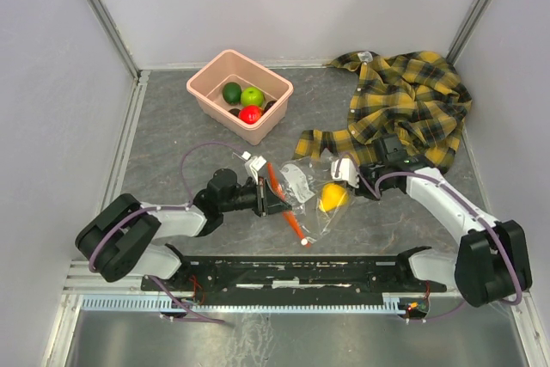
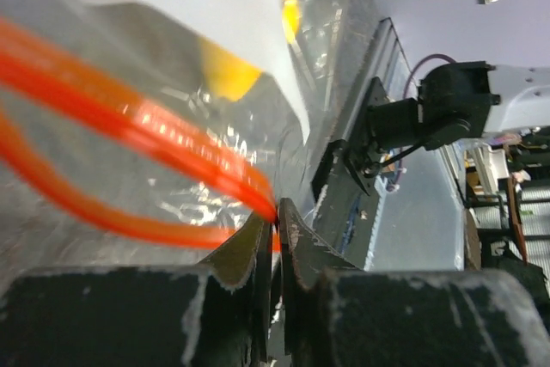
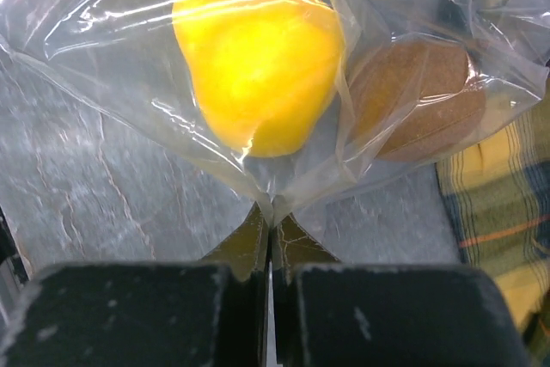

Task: Open the zip-top bag and remove the fake food
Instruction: Pick up the fake fruit from the zipper food storage bag.

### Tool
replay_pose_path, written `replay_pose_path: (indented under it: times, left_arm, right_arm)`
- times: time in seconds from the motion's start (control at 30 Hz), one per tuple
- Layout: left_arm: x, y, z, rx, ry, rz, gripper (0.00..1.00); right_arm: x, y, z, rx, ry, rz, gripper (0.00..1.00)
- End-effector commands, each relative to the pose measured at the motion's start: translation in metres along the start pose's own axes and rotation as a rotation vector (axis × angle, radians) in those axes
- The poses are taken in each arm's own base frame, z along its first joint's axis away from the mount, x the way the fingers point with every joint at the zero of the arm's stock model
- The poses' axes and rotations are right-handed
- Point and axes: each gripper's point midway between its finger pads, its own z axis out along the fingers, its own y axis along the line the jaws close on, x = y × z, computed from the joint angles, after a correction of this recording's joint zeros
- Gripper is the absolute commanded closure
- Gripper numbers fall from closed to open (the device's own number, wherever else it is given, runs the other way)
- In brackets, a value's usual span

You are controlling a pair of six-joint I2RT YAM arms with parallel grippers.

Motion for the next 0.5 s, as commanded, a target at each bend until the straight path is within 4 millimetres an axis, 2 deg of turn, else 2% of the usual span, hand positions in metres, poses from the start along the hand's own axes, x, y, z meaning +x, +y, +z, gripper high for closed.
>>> replay_pose_path:
  times: [0.0,0.1,0.23,0.33,0.47]
  left_arm:
    - [-0.014,0.014,-0.003,-0.058,-0.029,0.087,0.88]
    - [-0.019,0.020,-0.006,-0.069,-0.036,0.088,0.88]
    - [-0.021,0.016,-0.004,-0.041,-0.025,0.088,0.88]
    - [-0.023,0.008,-0.003,0.006,-0.032,0.083,0.83]
    - [-0.019,0.007,-0.007,0.008,-0.035,0.087,0.72]
  right_arm:
    - [0.009,-0.006,-0.026,0.055,0.007,-0.032,0.99]
    - [0.008,-0.002,-0.032,0.071,-0.029,-0.038,0.98]
    - [0.017,0.001,-0.028,0.040,-0.009,-0.021,0.98]
    - [0.022,0.009,-0.023,-0.040,0.012,-0.005,0.80]
    - [0.019,0.007,-0.028,-0.019,0.000,-0.007,0.61]
